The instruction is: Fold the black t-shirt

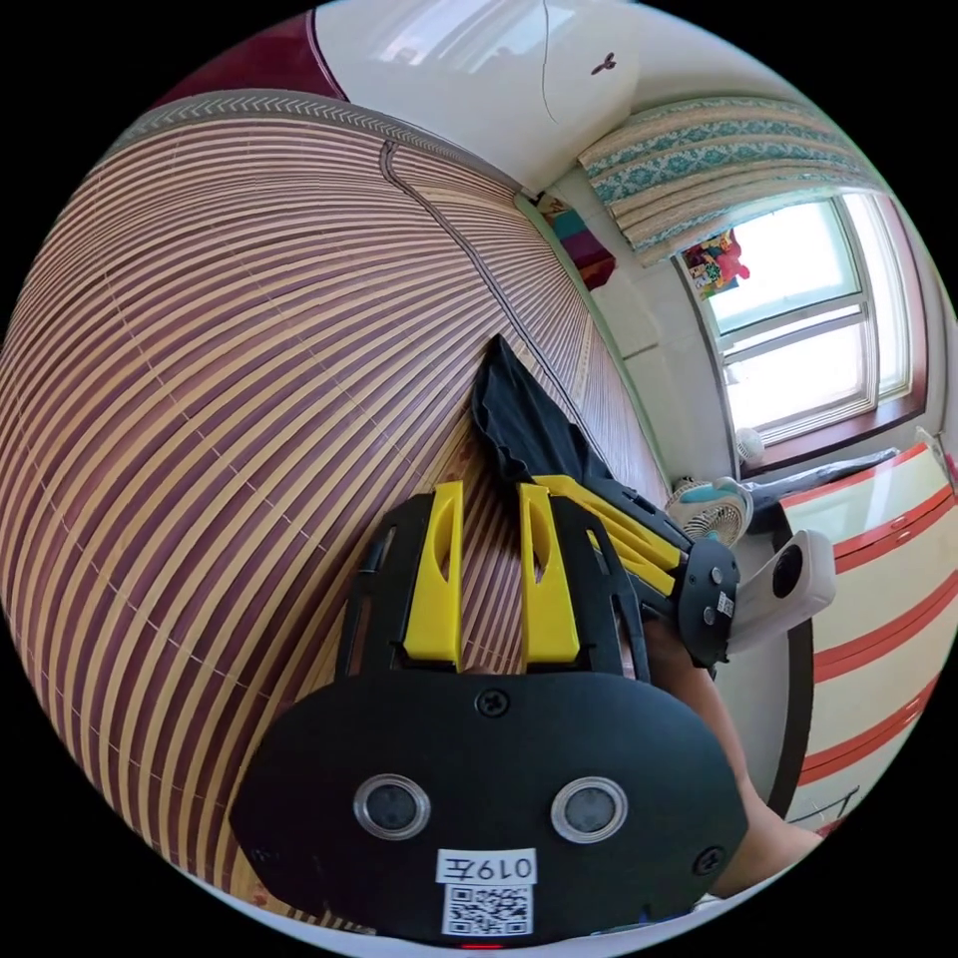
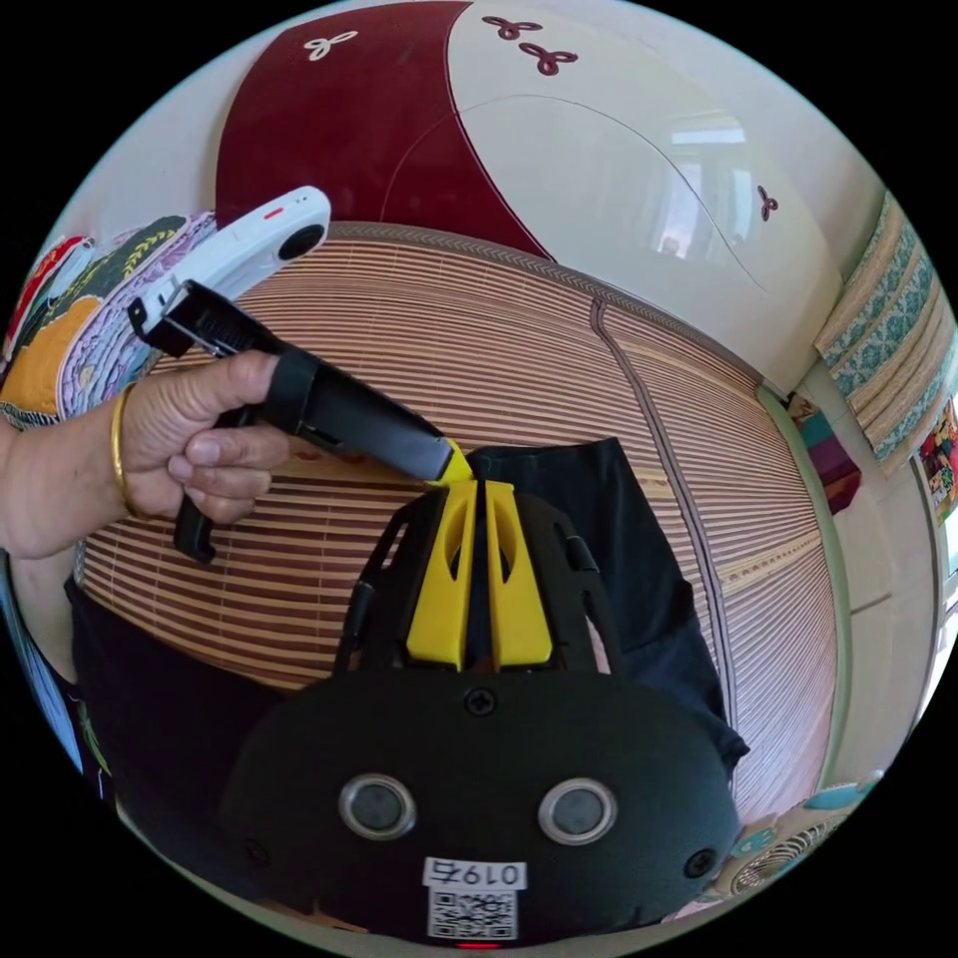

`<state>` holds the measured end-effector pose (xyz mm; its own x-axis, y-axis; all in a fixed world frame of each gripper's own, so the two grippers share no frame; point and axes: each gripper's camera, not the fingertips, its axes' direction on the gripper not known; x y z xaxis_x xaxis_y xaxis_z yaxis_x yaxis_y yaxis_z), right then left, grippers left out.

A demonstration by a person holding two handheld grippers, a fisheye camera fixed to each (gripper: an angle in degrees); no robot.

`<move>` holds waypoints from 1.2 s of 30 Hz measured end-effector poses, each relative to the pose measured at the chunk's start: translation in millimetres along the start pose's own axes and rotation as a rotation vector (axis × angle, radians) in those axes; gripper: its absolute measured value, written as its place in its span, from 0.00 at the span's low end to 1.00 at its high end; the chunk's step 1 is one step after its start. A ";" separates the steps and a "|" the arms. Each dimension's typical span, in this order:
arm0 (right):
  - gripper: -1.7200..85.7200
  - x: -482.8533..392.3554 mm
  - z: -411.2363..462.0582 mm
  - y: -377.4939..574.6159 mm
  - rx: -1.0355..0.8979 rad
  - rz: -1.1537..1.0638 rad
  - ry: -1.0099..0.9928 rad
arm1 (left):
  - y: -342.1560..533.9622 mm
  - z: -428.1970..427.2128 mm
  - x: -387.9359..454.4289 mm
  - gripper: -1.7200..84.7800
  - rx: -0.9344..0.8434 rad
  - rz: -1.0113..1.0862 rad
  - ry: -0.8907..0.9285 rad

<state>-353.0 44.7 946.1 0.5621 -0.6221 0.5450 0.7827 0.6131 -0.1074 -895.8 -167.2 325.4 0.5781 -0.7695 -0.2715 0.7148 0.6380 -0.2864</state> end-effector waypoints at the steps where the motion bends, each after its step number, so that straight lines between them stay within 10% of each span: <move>1: 0.02 2.7 0.6 1.3 0.002 0.009 -0.006 | -0.7 -0.6 -4.7 0.11 0.001 -0.012 0.021; 14: 0.06 67.1 -20.1 15.6 0.001 0.073 -0.240 | 6.0 1.5 -19.5 0.11 0.006 -0.036 0.134; 36: 0.10 195.6 90.4 -72.8 -0.351 0.438 0.040 | 59.6 40.6 43.6 0.04 -0.005 0.069 -0.118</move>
<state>-324.2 -77.6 1135.8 0.8587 -0.3682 0.3563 0.5124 0.6233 -0.5908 -812.1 -163.9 333.8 0.6680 -0.7219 -0.1808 0.6701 0.6892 -0.2758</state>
